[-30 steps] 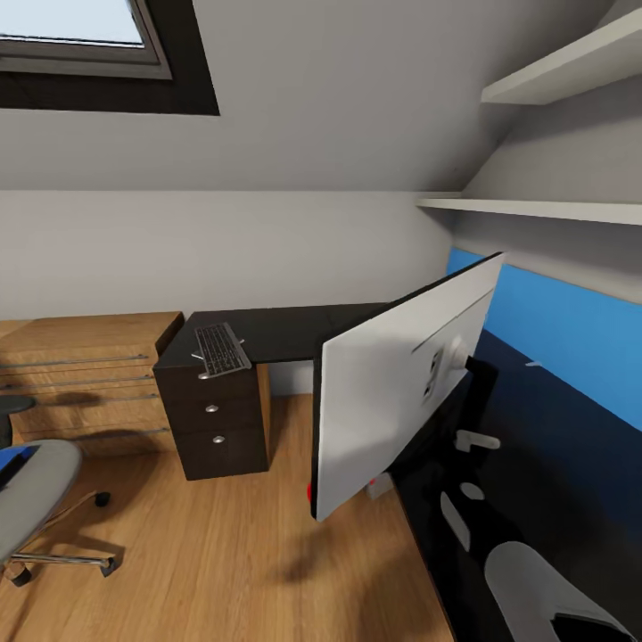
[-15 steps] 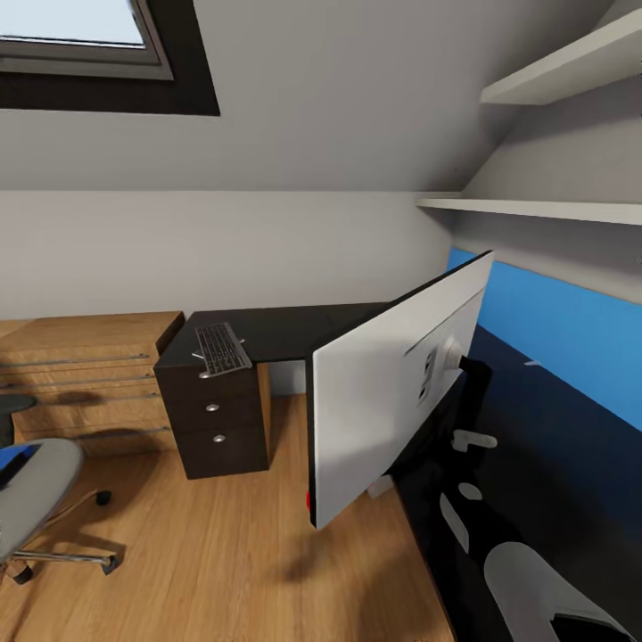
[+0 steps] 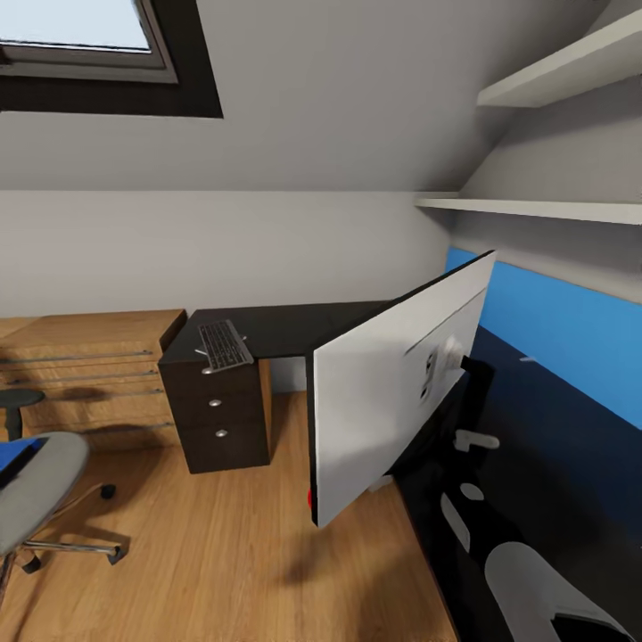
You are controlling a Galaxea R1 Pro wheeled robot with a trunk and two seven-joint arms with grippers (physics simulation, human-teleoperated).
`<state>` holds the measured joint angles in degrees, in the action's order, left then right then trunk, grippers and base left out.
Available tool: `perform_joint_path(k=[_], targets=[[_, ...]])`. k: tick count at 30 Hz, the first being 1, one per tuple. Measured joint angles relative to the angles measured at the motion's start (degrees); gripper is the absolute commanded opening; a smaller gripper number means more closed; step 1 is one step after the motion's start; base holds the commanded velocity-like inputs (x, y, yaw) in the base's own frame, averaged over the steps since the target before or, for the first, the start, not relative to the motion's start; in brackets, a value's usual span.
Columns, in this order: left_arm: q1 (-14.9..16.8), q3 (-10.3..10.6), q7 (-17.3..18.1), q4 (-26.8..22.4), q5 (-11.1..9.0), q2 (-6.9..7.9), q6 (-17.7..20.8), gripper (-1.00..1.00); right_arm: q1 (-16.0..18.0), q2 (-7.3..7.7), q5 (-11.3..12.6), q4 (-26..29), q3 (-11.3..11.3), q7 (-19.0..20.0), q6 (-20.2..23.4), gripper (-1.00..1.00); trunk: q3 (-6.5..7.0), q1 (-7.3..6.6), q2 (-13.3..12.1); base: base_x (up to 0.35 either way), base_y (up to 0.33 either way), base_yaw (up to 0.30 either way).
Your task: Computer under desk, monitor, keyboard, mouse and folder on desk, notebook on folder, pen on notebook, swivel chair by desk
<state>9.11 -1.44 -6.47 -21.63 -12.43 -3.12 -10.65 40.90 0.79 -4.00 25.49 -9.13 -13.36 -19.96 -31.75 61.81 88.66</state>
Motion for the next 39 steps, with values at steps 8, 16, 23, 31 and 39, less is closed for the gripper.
perform_joint_path(k=[8, 16, 23, 31, 39], targets=[[0.00, 0.00, -0.01, 0.00, 0.00, -0.01, 0.00, 1.00, -0.01, 0.02, 3.52, 0.20, 1.42, 0.08, -0.07, -1.00, -0.01, 0.00, 0.00, -0.096, 0.000, 0.000], [0.00, 0.00, -0.01, 0.00, 0.00, -0.01, 0.00, 1.00, 0.05, 0.10, 4.08, 0.29, 1.80, -0.06, 0.15, -1.00, 0.00, 0.00, 0.00, -0.096, 0.000, 0.000], [0.00, 0.00, 0.00, 0.00, 0.00, -0.01, 0.00, 1.00, 0.00, 0.10, 3.63, 0.25, 1.66, -0.04, -0.10, -1.00, -0.01, 0.00, 0.00, -0.096, 0.000, 0.000], [0.01, 0.00, 0.01, 0.01, 0.00, -0.01, 0.00, 1.00, -0.01, 0.06, 3.33, -0.15, 1.39, 0.10, -0.70, -1.00, -0.01, 0.00, 0.00, -0.112, -0.018, 0.000], [0.01, 0.00, 0.06, 0.02, 0.00, -0.02, -0.01, 1.00, 0.04, 0.16, 3.99, 0.36, 1.95, -0.01, 0.20, -1.00, 0.00, 0.01, 0.00, -0.180, -0.115, 0.000]])
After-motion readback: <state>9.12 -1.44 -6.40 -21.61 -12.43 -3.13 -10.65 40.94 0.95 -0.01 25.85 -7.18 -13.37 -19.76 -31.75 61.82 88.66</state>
